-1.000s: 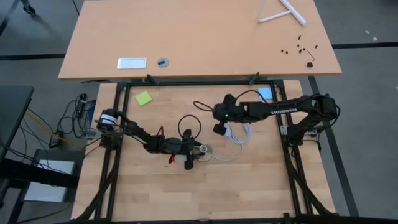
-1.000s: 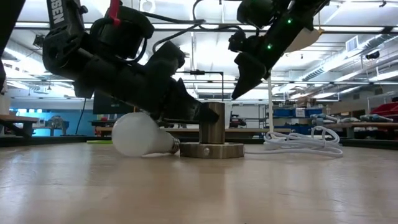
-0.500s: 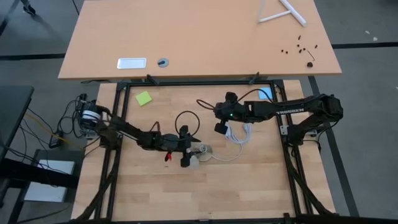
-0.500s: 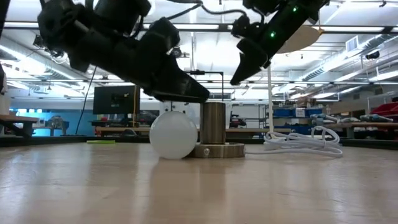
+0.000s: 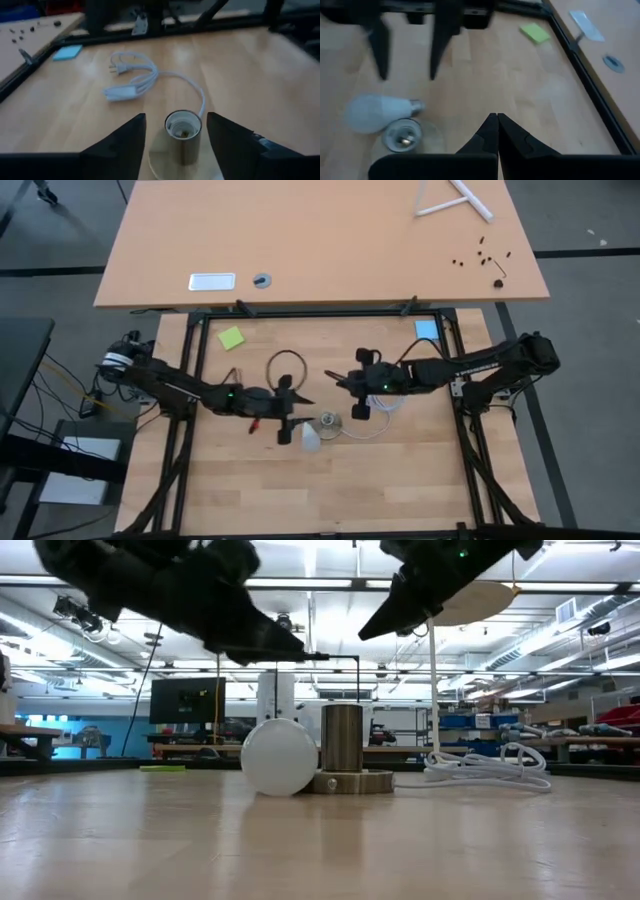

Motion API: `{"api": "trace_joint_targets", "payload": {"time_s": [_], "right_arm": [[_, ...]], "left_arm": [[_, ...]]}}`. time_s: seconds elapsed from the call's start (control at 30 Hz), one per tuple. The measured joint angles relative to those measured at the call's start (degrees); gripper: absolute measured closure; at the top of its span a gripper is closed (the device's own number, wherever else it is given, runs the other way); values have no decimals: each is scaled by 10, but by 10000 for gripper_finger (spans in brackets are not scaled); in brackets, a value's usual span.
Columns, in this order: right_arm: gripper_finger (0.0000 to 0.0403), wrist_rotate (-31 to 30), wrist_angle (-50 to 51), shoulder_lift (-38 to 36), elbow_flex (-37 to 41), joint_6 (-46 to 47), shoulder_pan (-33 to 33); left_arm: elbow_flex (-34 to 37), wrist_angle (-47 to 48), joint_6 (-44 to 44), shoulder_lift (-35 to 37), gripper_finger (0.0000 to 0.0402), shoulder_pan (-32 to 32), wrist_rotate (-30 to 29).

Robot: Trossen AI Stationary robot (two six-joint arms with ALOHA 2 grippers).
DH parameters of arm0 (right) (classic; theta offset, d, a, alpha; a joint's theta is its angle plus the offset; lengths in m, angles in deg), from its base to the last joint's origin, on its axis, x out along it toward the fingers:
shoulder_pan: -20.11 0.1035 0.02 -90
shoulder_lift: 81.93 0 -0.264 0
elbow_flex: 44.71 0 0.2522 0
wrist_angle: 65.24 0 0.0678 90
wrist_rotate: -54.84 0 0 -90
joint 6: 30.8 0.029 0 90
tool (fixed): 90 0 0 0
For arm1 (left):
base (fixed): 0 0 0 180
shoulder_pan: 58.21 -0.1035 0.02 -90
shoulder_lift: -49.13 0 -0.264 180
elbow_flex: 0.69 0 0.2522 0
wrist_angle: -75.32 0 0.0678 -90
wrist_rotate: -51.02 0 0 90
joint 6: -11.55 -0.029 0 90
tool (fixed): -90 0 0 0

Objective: Screw lightbulb
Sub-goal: Return to Home Position

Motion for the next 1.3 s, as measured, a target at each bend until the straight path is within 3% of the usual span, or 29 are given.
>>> {"api": "trace_joint_targets", "payload": {"time_s": [0.23,0.63,1.0,1.3], "right_arm": [[395,-6,-117,-27,80,-3,26],[395,10,-188,-224,268,37,87],[396,-37,-192,-436,400,42,130],[396,-17,-137,-570,424,32,137]], "left_arm": [[127,-115,31,97,258,1,12],[239,-95,34,265,389,17,19],[280,-28,34,401,397,19,-2],[280,51,34,482,398,19,-5]]}}
